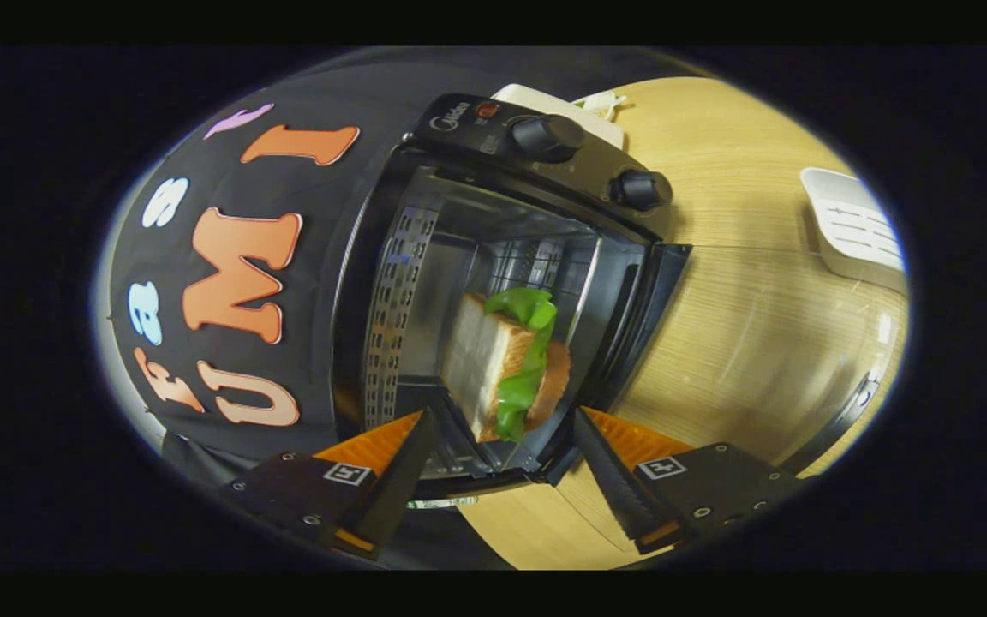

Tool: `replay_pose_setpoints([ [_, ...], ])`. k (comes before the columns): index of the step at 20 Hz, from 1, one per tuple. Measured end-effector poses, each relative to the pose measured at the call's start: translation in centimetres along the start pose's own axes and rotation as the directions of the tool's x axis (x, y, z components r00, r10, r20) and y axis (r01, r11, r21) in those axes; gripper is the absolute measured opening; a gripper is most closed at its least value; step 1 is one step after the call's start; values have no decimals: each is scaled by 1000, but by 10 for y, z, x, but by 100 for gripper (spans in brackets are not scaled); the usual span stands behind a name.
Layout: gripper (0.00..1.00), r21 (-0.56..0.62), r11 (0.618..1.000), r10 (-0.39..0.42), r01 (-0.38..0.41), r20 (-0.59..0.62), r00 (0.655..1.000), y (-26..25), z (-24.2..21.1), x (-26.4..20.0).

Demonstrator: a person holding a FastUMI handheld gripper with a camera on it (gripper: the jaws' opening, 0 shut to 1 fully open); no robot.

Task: Open the toaster oven, put the food inside, and close the toaster oven door.

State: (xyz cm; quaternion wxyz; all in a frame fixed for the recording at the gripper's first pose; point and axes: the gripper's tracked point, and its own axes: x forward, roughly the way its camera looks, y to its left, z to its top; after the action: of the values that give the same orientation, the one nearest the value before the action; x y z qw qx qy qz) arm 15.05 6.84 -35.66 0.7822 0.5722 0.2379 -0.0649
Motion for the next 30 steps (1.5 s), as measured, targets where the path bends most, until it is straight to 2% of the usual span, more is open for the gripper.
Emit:
replay_pose_setpoints([
  [4, 98, -112, 994, -4, 0, -34, 999, -9, -12, -38],
  [8, 98, -207, 977, 40, -57, -85, 996, -6, -23, -87],
  [10, 98, -272, 959, 55, -79, -97, 994, -5, -25, -110],
  [12, 98, -389, 919, 33, -64, -86, 996, -16, -23, -125],
  [15, 98, -601, 799, -67, 32, -36, 997, -53, -14, -140],
  [18, 98, -770, 629, -145, 104, 15, 989, -78, -7, -150],
  [22, 99, -899, 407, -248, 164, 65, 967, -111, -9, -153],
  [24, 99, -925, 342, -290, 168, 67, 955, -126, -13, -150],
  [30, 99, -952, 235, -384, 195, 93, 919, -157, -12, -133],
])
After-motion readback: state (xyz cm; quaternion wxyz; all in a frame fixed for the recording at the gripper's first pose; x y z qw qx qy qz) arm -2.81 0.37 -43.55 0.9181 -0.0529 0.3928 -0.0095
